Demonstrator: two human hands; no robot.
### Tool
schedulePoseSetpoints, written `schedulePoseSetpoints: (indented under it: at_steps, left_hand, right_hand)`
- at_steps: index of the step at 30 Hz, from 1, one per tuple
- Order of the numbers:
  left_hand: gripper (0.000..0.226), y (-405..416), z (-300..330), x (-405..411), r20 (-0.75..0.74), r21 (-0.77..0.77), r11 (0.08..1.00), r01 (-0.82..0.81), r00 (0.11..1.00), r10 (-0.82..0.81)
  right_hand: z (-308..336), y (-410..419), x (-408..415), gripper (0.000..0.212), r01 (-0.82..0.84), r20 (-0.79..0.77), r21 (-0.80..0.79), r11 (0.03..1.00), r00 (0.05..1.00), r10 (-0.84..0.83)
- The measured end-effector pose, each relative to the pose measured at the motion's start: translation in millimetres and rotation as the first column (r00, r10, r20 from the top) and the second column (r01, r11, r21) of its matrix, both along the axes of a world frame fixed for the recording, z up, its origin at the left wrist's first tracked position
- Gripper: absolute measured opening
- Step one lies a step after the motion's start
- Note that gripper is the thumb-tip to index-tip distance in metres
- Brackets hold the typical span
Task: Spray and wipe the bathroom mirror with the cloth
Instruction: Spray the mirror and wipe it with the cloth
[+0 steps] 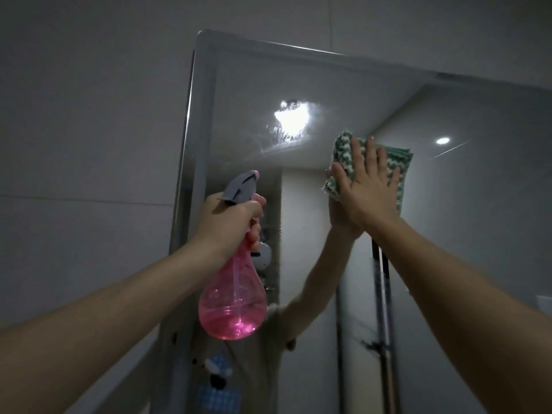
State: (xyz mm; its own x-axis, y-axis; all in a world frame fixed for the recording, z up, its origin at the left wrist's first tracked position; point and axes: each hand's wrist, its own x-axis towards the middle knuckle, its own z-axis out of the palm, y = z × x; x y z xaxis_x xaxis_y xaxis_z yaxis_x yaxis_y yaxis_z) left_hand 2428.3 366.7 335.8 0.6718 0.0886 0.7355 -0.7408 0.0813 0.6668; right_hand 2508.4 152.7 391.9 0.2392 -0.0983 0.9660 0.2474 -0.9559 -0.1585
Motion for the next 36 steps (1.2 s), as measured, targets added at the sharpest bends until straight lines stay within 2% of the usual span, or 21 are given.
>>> schedulePoseSetpoints:
  at_steps: [7, 14, 18, 23, 28, 30, 31, 33, 36]
  left_hand:
    - [0.018, 5, 15, -3, 0.025, 0.014, 0.999, 0.031, 0.999, -0.031]
    - [0.017, 49, 18, -7, 0.079, -0.042, 0.997, 0.068, 0.995, -0.064]
    - [0.013, 78, 26, -5, 0.078, -0.002, 1.0, -0.017, 0.997, 0.017]
    - [0.02, 102, 40, -8, 0.098, 0.101, 0.99, -0.1, 0.991, 0.091]
    - [0.022, 97, 61, 11, 0.031, 0.163, 0.971, -0.175, 0.985, 0.172]
    - [0.012, 90, 68, 17, 0.008, 0.172, 0.974, -0.148, 0.989, 0.149]
    - [0.017, 88, 71, 22, -0.019, 0.172, 0.974, -0.144, 0.989, 0.15]
    - [0.047, 89, 77, 40, -0.064, 0.167, 0.979, -0.115, 0.99, 0.127]
    - [0.064, 87, 78, 68, -0.046, 0.182, 0.981, -0.069, 0.996, 0.079]
  right_hand:
    - [10, 29, -2, 0.063, 0.02, 0.018, 0.082, 0.996, 1.0, -0.022]
    - [27, 130, -12, 0.062, -0.035, 0.072, -0.201, 0.979, 0.996, 0.05]
    - [27, 180, -14, 0.062, -0.024, 0.104, -0.319, 0.948, 0.993, 0.06]
    - [29, 183, -13, 0.061, -0.018, 0.1, -0.375, 0.927, 0.993, 0.06]
    - [46, 163, -17, 0.059, 0.01, 0.088, -0.491, 0.871, 0.995, 0.039]
    - [59, 144, -18, 0.058, -0.015, 0.073, -0.438, 0.899, 0.996, 0.053]
    - [66, 131, -18, 0.058, -0.039, 0.065, -0.381, 0.924, 0.996, 0.069]
    - [78, 102, -14, 0.058, -0.053, 0.058, -0.262, 0.964, 0.996, 0.071]
    - [82, 52, -8, 0.059, -0.027, 0.036, -0.128, 0.991, 0.999, 0.032]
